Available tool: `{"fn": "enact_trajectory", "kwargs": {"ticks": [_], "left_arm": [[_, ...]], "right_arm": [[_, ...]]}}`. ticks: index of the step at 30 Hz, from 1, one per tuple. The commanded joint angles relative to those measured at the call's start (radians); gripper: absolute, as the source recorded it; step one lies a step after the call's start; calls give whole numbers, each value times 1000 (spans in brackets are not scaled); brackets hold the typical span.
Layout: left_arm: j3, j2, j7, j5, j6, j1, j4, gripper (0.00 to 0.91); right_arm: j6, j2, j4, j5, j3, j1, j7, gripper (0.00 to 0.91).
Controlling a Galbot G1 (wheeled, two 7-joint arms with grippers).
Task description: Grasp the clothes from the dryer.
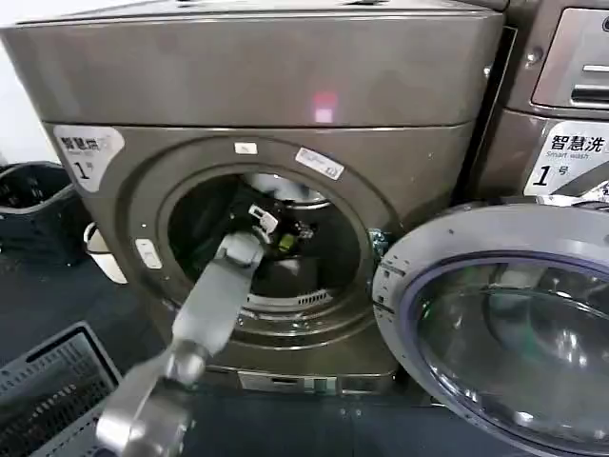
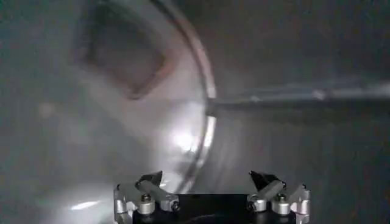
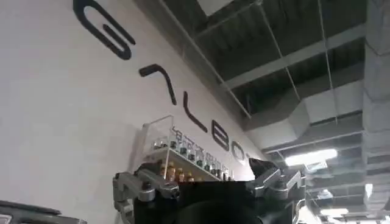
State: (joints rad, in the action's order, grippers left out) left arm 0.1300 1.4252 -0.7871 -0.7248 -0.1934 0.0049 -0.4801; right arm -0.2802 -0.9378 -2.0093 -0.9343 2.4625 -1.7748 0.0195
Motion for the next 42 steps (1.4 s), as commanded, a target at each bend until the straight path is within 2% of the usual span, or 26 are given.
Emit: {"fn": "enact_trajectory", "kwargs": {"ticks": [1, 2, 4, 11, 18, 19, 20, 21, 22, 26, 34, 42], "left_arm": [[-70, -46, -167, -348, 11, -122, 120, 907], [-97, -52, -156, -323, 79, -128, 114, 907], [-144, -56, -168, -276, 138, -137, 104, 907], [-186, 8, -221, -197, 184, -124, 172, 907], [-191, 25, -225, -192, 165, -92, 201, 907], [-190, 25, -224, -191, 163, -89, 203, 808], [-189, 25, -225, -190, 162, -87, 207, 614], [-187, 25, -224, -187, 159, -84, 211, 410], [-186, 26, -218, -181, 159, -82, 212, 102], [-182, 25, -218, -182, 144, -73, 204, 0], [-79, 16, -108, -81, 144, -48, 94, 0], [18, 15, 195, 242, 223, 67, -109, 0]], "right_arm": [[-2, 0, -5, 0, -5, 2, -1, 907], [-3, 2, -4, 1, -7, 2, -1, 907], [-2, 3, -1, 3, -9, 3, -1, 907], [-2, -2, 0, 5, -12, 4, -1, 907], [-1, -3, -3, 9, -20, 10, -1, 907], [-1, -5, -4, 11, -24, 12, -1, 907], [-1, -6, -5, 11, -28, 14, -1, 907], [0, -6, -5, 13, -31, 15, -1, 907], [0, -7, -5, 14, -32, 15, -1, 907], [2, -8, -4, 22, -37, 16, 0, 907], [4, -14, -7, 24, -43, 19, -1, 907], [7, -15, -9, 34, -67, 34, 0, 907]]}}
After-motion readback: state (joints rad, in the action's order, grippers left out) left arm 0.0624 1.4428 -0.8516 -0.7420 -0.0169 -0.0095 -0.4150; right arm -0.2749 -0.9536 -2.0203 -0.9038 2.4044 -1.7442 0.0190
